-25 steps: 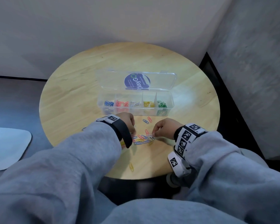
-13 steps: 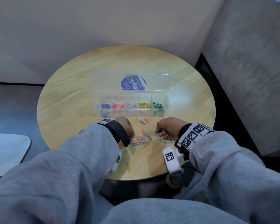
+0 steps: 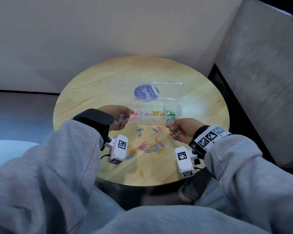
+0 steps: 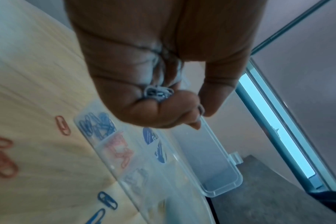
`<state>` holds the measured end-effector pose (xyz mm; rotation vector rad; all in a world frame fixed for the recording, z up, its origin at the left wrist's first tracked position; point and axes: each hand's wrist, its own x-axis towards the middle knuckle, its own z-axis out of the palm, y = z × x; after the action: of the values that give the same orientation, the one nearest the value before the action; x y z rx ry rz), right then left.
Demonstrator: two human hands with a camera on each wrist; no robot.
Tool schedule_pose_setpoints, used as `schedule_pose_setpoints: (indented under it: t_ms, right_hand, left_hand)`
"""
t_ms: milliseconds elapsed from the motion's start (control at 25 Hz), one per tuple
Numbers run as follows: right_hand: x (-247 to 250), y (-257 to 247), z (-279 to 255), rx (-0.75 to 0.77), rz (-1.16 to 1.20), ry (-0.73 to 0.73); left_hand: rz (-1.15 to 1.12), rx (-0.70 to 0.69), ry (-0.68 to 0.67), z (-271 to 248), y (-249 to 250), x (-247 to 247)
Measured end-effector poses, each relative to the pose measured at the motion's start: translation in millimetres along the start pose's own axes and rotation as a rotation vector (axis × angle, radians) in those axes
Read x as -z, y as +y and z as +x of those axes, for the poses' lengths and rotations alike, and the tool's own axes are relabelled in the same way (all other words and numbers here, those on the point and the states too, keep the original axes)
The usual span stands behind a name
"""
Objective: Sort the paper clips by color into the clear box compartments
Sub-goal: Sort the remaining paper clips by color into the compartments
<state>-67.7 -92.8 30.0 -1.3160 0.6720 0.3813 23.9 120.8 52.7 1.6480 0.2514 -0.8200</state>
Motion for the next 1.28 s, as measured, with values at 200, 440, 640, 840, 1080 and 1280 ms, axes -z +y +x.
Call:
schedule_pose_setpoints:
  t_ms: [200, 440, 640, 840, 1080, 1280]
  right_hand:
    - [-9.9, -1.5, -1.6, -0.023, 0.119, -0.084]
    - [-21.3, -11.8, 14.2, -0.020, 0.226, -0.093]
    - [-27.8, -41.0, 35.0, -0.019, 0.248, -0.070]
    - [-39.4, -66.5, 60.1, -0.008, 0.207, -0.067]
    - [-49.3, -70.2, 78.4, -0.006, 0.128, -0.079]
    - [-41.7, -59.7, 67.3, 0.047, 0.019, -0.056]
  left_hand:
    - [-0.191, 0.032, -0.029, -11.5, -0.4, 14.3]
    - [-0.259, 0.086, -0.049, -3.3, -3.9, 21.2]
    - [-0.207, 0.081, -0.129, 18.2, 14.8, 4.9]
    - [-0.159, 0.043, -0.095, 45.8, 35.1, -19.6]
    - [-0.207, 0.028, -0.081, 65.5, 41.4, -38.3]
    - [-0.149, -0.048, -0.071, 57.0, 35.0, -29.7]
